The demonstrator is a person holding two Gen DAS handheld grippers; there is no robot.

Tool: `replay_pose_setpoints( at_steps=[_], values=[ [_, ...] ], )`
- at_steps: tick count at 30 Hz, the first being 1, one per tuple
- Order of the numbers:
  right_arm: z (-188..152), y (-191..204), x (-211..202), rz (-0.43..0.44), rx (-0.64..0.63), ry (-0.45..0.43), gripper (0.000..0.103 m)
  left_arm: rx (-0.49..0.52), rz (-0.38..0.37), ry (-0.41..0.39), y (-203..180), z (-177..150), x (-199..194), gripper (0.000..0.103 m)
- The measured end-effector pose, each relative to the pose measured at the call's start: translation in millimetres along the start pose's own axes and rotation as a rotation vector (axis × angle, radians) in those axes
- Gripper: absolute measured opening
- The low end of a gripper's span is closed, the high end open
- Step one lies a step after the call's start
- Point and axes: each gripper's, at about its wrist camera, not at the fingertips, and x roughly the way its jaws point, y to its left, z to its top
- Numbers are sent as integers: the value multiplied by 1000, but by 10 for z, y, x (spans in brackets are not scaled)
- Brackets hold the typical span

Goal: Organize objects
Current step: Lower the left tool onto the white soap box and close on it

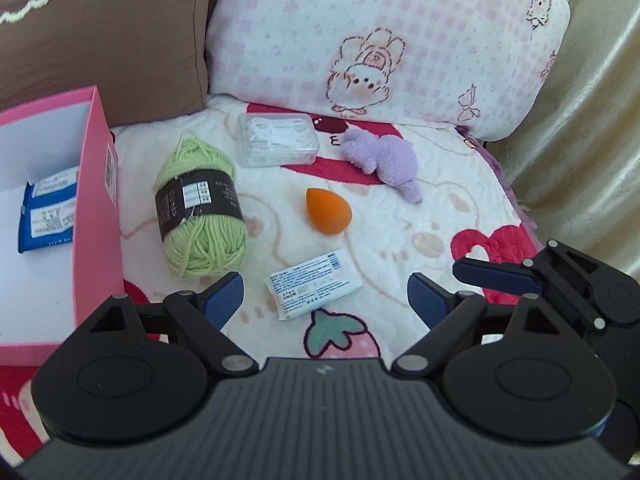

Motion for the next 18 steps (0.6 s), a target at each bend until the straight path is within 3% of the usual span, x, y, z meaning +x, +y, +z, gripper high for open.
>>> replay_pose_setpoints(
  at_steps=[5,8,10,13,18],
  values=[
    [-78,-73,104,-36,-8,26,89,-15,-26,-8,115,-114,193,85],
    [-125,-17,164,-118,-74,6,89,6,-7,-20,131,-175,314,83],
    [-146,6,215,-114,-107,5,89,10,-2,-25,156,-209,388,80],
    [-168,-7,358,-101,-108,30,89,1,-17,-41,204,-258,475,64],
    [-242,-64,653,-95,-68,73,89,-25,-15,-39,278,-309,630,59]
  ],
)
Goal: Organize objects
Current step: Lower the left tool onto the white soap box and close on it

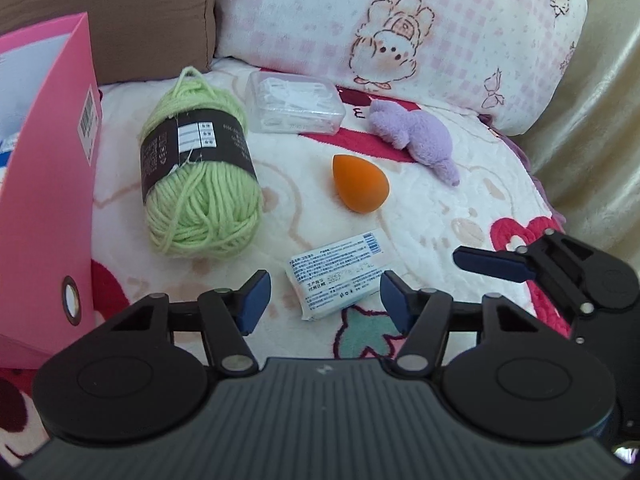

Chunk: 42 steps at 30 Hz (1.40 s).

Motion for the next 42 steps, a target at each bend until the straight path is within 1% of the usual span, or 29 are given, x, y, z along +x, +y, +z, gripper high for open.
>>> replay_pose_setpoints(
  at_steps=[2,6,10,13,14,18,21,23,25,26,33,36,40,42],
  values=[
    [-23,-26,95,5,28,15,89,-26,-13,7,55,-14,55,57],
    [-59,-38,218,18,39,37,89,-42,-4,22,127,-40,172,53],
    [-59,-41,307,31,36,49,89,-79,-55,31,194,-64,247,52],
    [-55,-39,370,40,44,53,89,-62,-51,15,156,-71,262,45],
    [-57,-37,390,42,46,52,89,-52,-53,11,138,-71,265,40],
    [-36,-40,474,42,67,39,89,-44,-53,8,124,-85,266,38],
    [-22,-35,494,47,95,33,89,-63,-67,19,132,-78,260,36],
    [-16,-18,491,49,103,36,90,-106,-90,35,165,-70,255,36],
    [-18,-14,489,58,117,40,91,-175,-110,61,207,-76,269,36],
    [-22,-15,489,61,128,41,91,-190,-115,69,206,-86,273,36],
    [-85,21,464,33,174,25,90,-181,-107,76,129,-108,266,35],
    [-109,52,420,16,154,16,85,-181,-102,95,131,-106,264,33],
    [-142,61,396,12,148,17,84,-202,-117,114,172,-118,260,33],
    [-140,61,392,11,160,18,84,-193,-114,113,163,-118,250,33]
  ],
)
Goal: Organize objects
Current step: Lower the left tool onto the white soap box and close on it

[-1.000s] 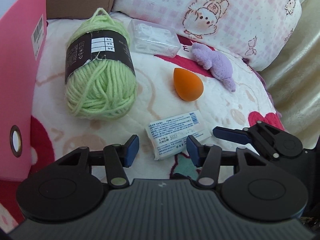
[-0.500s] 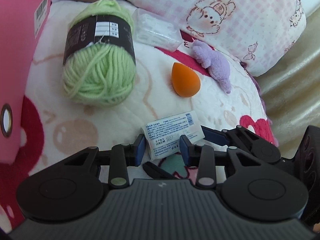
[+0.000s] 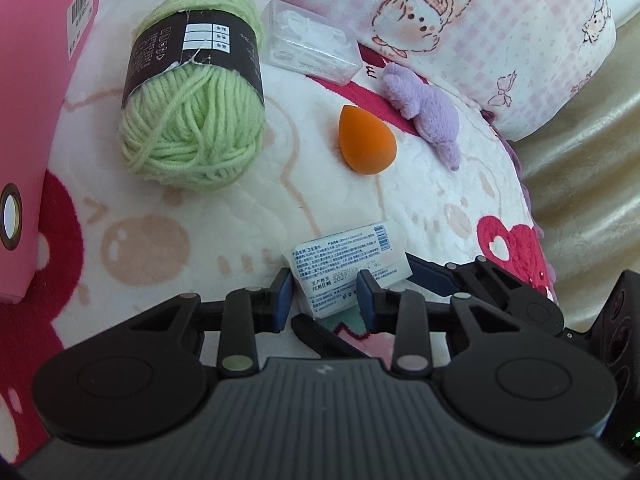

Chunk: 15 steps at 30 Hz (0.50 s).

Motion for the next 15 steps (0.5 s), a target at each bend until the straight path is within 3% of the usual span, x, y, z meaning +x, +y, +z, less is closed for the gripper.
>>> replay_pose_setpoints(
  at_steps=[15],
  values=[
    [10,75,-59,-1,36,61,85,18,34,49,-80,-14,-49,33]
  ],
)
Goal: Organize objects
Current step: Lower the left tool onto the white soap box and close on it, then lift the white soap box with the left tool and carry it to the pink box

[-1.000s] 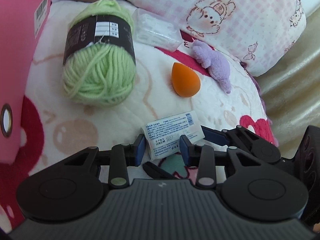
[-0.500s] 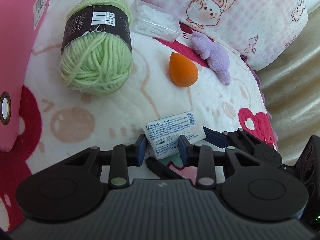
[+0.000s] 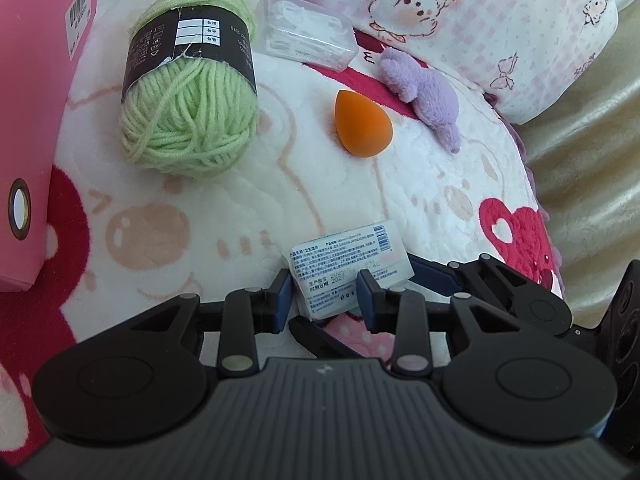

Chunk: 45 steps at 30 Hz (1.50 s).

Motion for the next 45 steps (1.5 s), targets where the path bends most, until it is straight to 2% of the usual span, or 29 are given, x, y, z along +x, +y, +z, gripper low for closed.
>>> replay_pose_setpoints(
  at_steps=[9,13,16,18,22,24,29,31,34,42,45],
  values=[
    [-28,121,-159,-5,-44,26,85,33,6,12,-85,57,-177,33],
    [19,133,-295,1,-12,3,84,56,5,17,-141,81,-307,33],
    [35,151,-383,-3,-1,-11,79,87,8,2,-189,88,-414,33],
    [43,172,-438,15,-10,-13,72,137,34,-30,-220,97,-479,33],
    [33,230,-549,32,-36,-37,67,171,30,-23,-233,125,-635,33],
    [31,250,-601,43,-46,-45,60,206,50,-26,-280,116,-717,33],
    [47,286,-729,34,-29,-63,56,174,43,38,-278,71,-827,33],
    [69,297,-809,33,9,-71,56,184,54,36,-320,31,-869,34],
    [61,389,-919,-4,-15,-86,56,187,55,22,-393,7,-975,34],
    [101,492,-1197,20,4,-120,56,190,75,0,-503,-48,-1302,35],
    [154,552,-1284,54,6,-99,56,224,95,-34,-555,-79,-1481,35]
  ],
)
